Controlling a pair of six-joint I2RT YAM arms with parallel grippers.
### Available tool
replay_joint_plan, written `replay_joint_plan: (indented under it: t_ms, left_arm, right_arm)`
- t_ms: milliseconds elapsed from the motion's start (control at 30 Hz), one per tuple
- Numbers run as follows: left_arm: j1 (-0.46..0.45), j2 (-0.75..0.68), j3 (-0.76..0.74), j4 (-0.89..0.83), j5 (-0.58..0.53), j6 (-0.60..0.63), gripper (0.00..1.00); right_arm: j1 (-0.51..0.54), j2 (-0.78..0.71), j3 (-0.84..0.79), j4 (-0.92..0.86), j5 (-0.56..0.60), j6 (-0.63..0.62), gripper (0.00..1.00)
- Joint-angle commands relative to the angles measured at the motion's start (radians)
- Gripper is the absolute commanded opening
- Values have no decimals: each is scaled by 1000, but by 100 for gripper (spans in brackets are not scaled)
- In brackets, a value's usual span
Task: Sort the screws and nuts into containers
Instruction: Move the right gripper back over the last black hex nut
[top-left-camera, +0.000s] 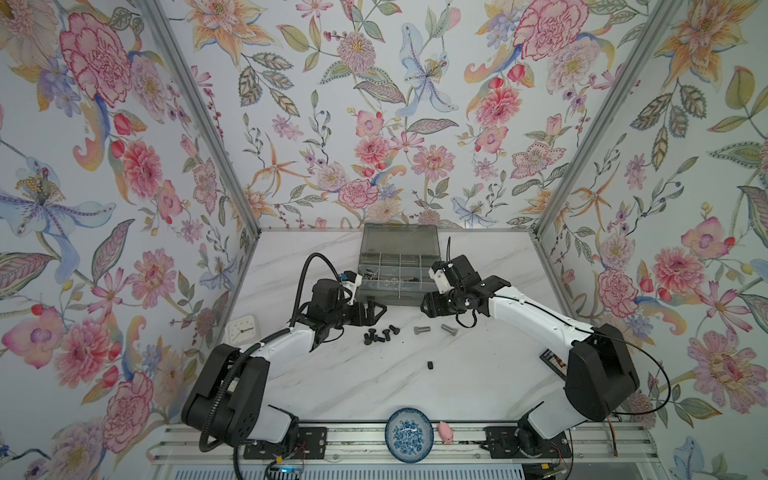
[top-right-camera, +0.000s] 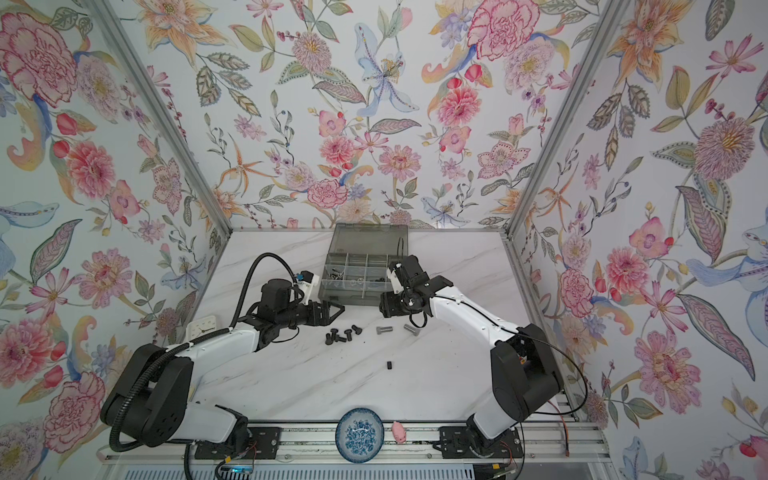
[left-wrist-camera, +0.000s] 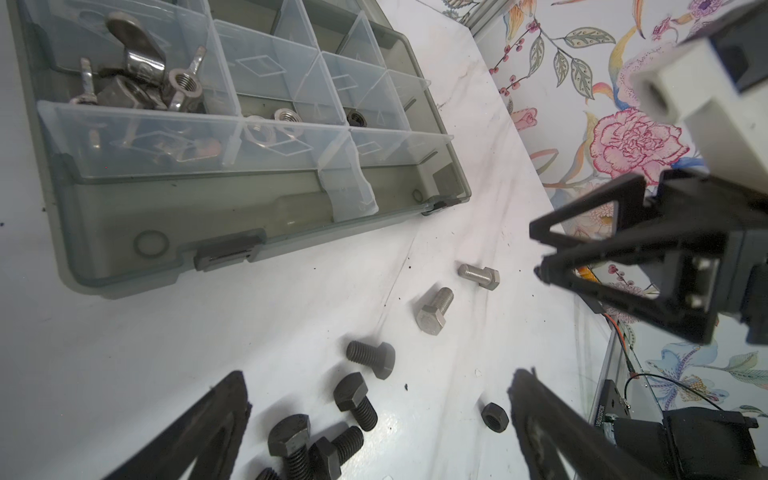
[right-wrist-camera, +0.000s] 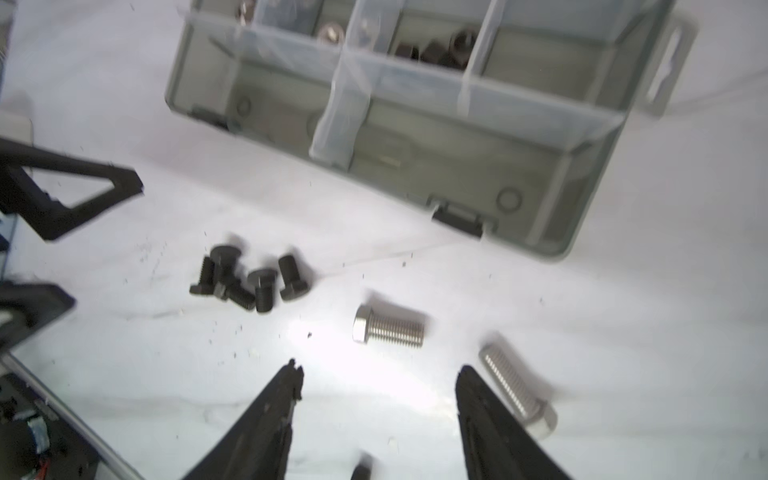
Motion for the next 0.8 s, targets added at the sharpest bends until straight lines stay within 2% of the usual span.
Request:
replay_joint_plan:
  t_ms: [0,33,167,433,767]
  left_arm:
    - [12,-9,21,-17,-6,12,99]
    - [12,-8,21,-18,-5,12,99]
    - [12,-2,27,-23,-4,14,99]
    - [12,8,40,-41,-8,27,99]
    - [12,8,34,-37,-12,21,99]
  right_arm:
    - [39,-42,-47,-137,22,74,63]
    - [79,-48,-60,-144,26,87,63]
    - [123,-55,-103,-147,17,136,61]
    - [166,2,-141,-145,33,195,57]
    - [206,79,-133,-145,31,207,54]
